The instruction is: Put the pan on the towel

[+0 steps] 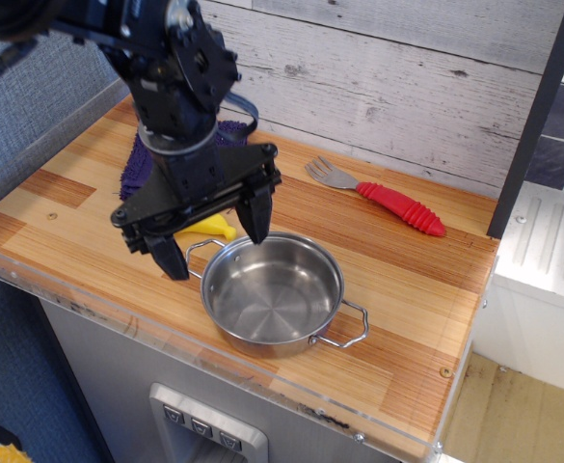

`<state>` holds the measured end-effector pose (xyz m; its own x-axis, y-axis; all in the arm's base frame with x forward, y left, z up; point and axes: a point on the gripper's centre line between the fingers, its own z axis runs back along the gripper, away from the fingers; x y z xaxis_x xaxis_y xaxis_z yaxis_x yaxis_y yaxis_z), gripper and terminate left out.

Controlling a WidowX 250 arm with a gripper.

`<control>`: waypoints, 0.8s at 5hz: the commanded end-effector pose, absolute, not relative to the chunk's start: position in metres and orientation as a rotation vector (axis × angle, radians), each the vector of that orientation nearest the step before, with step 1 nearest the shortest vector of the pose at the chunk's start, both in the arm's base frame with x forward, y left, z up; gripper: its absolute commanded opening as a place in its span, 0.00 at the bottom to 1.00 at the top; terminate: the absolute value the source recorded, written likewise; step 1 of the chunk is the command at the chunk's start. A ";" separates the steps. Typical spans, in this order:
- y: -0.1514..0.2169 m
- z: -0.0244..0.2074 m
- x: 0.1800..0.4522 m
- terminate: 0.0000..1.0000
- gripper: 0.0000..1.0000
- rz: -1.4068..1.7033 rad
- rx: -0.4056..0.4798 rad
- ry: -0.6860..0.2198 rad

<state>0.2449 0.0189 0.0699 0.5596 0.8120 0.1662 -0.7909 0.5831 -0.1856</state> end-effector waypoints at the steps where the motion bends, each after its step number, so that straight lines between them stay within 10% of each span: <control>1: 0.017 0.055 0.247 0.00 1.00 0.874 -0.109 -0.248; 4: 0.025 0.018 0.241 0.00 1.00 0.891 -0.071 -0.183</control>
<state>0.2369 0.0220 0.0120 0.6171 0.7794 0.1082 -0.7697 0.6265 -0.1228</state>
